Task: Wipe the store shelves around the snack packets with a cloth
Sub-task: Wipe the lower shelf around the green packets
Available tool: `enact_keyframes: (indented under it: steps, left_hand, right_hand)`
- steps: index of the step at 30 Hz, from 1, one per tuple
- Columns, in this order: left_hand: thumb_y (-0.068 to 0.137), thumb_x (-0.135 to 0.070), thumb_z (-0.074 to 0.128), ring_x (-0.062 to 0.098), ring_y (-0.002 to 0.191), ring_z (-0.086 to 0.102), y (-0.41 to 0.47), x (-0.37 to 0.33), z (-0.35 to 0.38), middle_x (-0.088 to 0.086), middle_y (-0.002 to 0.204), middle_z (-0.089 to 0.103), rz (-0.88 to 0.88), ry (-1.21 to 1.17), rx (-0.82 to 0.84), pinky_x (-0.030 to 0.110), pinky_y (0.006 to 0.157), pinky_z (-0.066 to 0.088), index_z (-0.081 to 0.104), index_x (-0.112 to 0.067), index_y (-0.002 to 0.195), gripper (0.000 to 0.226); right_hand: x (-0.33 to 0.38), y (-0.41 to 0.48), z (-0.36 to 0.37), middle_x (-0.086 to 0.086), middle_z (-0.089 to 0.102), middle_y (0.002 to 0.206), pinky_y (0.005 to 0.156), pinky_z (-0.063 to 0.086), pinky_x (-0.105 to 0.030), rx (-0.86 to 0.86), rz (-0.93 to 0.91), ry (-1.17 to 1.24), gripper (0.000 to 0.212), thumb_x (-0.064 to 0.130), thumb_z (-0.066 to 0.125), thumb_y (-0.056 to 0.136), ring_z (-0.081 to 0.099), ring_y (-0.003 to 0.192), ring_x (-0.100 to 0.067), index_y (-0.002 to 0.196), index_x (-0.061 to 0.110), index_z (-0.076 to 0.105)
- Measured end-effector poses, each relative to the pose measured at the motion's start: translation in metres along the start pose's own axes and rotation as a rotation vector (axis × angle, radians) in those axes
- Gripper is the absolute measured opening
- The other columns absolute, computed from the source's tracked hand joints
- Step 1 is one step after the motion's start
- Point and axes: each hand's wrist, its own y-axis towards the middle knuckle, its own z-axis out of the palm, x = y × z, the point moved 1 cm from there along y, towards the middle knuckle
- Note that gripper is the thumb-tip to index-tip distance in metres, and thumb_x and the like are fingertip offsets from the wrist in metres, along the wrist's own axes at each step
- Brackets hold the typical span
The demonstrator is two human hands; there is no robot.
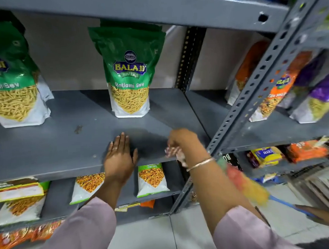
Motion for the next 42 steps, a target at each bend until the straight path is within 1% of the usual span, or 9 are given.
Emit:
enact_keyframes:
  steps: [4, 9, 13, 20, 25, 33, 36, 40, 42]
  left_hand:
    - [0.086, -0.039, 0.028, 0.037, 0.118, 0.053, 0.000, -0.001, -0.002, 0.024, 0.128, 0.055, -0.001, -0.024, -0.001, 0.048, 0.101, 0.036, 0.056, 0.008, 0.121, 0.065]
    - [0.087, -0.040, 0.026, 0.036, 0.120, 0.051, -0.002, -0.001, -0.002, 0.023, 0.129, 0.054, 0.010, -0.017, 0.020, 0.046, 0.102, 0.035, 0.057, 0.006, 0.121, 0.066]
    - [0.087, -0.042, 0.022, 0.034, 0.124, 0.047, -0.001, -0.001, -0.004, 0.021, 0.134, 0.050, 0.018, -0.011, 0.025, 0.044, 0.105, 0.033, 0.054, 0.005, 0.125, 0.068]
    - [0.087, -0.038, 0.029, 0.034, 0.118, 0.053, -0.001, 0.000, -0.003, 0.022, 0.128, 0.055, 0.016, -0.011, 0.006, 0.046, 0.100, 0.038, 0.058, 0.005, 0.121, 0.062]
    - [0.084, -0.036, 0.034, 0.032, 0.114, 0.057, 0.000, 0.000, -0.001, 0.020, 0.124, 0.059, 0.029, -0.028, -0.004, 0.046, 0.096, 0.042, 0.061, 0.004, 0.117, 0.059]
    - [0.084, -0.046, 0.011, 0.025, 0.137, 0.030, 0.003, 0.001, -0.002, 0.012, 0.148, 0.033, 0.025, 0.014, 0.005, 0.034, 0.113, 0.015, 0.037, -0.003, 0.140, 0.075]
    - [0.085, -0.043, 0.019, 0.026, 0.128, 0.044, 0.004, 0.001, 0.001, 0.014, 0.140, 0.045, 0.014, 0.037, -0.017, 0.036, 0.107, 0.030, 0.050, -0.002, 0.131, 0.069]
    - [0.080, -0.039, 0.032, 0.029, 0.113, 0.058, 0.007, 0.002, 0.007, 0.017, 0.125, 0.059, 0.005, 0.017, -0.054, 0.045, 0.096, 0.043, 0.063, 0.001, 0.116, 0.061]
    - [0.080, -0.040, 0.032, 0.029, 0.115, 0.057, 0.007, 0.002, 0.007, 0.016, 0.127, 0.058, 0.010, 0.017, -0.035, 0.044, 0.098, 0.042, 0.061, 0.000, 0.118, 0.063]
  right_hand:
    - [-0.018, 0.010, -0.035, -0.018, 0.057, 0.134, 0.097, 0.047, -0.043, -0.184, 0.075, 0.111, 0.034, 0.018, 0.049, 0.094, 0.055, 0.122, -0.036, 0.123, 0.003, 0.059]
    - [-0.032, 0.007, -0.004, -0.013, 0.057, 0.132, 0.096, 0.044, -0.038, -0.022, 0.154, -0.138, 0.033, 0.014, 0.042, 0.095, 0.053, 0.119, -0.031, 0.121, 0.004, 0.060]
    - [-0.012, -0.005, -0.035, -0.015, 0.067, 0.095, 0.083, 0.044, -0.033, 0.192, 0.003, -0.080, 0.028, 0.020, 0.048, 0.096, 0.059, 0.086, -0.027, 0.082, 0.004, 0.067]
    - [-0.002, 0.037, -0.021, -0.023, 0.047, 0.140, 0.104, 0.040, -0.036, -0.197, -0.154, 0.092, 0.056, 0.024, 0.048, 0.097, 0.049, 0.127, -0.032, 0.143, -0.003, 0.031]
    - [-0.004, 0.094, 0.035, -0.007, -0.007, 0.162, 0.120, 0.008, -0.052, -0.344, -0.186, 0.094, 0.060, 0.043, 0.016, 0.097, -0.004, 0.150, -0.031, 0.153, 0.027, 0.002]
    - [0.009, 0.181, -0.010, -0.014, 0.003, 0.161, 0.116, -0.001, -0.064, -0.414, -0.286, -0.055, 0.069, 0.028, 0.027, 0.085, 0.000, 0.146, -0.046, 0.151, 0.020, 0.008]
    - [0.014, 0.215, -0.028, -0.004, 0.008, 0.162, 0.120, 0.010, -0.051, -0.399, -0.188, 0.179, 0.080, 0.069, 0.024, 0.081, 0.011, 0.148, -0.035, 0.150, 0.031, 0.010]
    - [0.036, 0.243, -0.044, -0.015, 0.030, 0.153, 0.120, 0.014, -0.047, -0.303, -0.351, 0.198, 0.065, 0.049, 0.021, 0.094, 0.026, 0.141, -0.028, 0.145, 0.011, 0.032]
    - [0.038, 0.286, -0.049, -0.007, 0.046, 0.130, 0.117, 0.022, -0.045, -0.317, -0.436, 0.158, 0.082, 0.074, 0.012, 0.082, 0.036, 0.126, -0.020, 0.134, 0.019, 0.044]
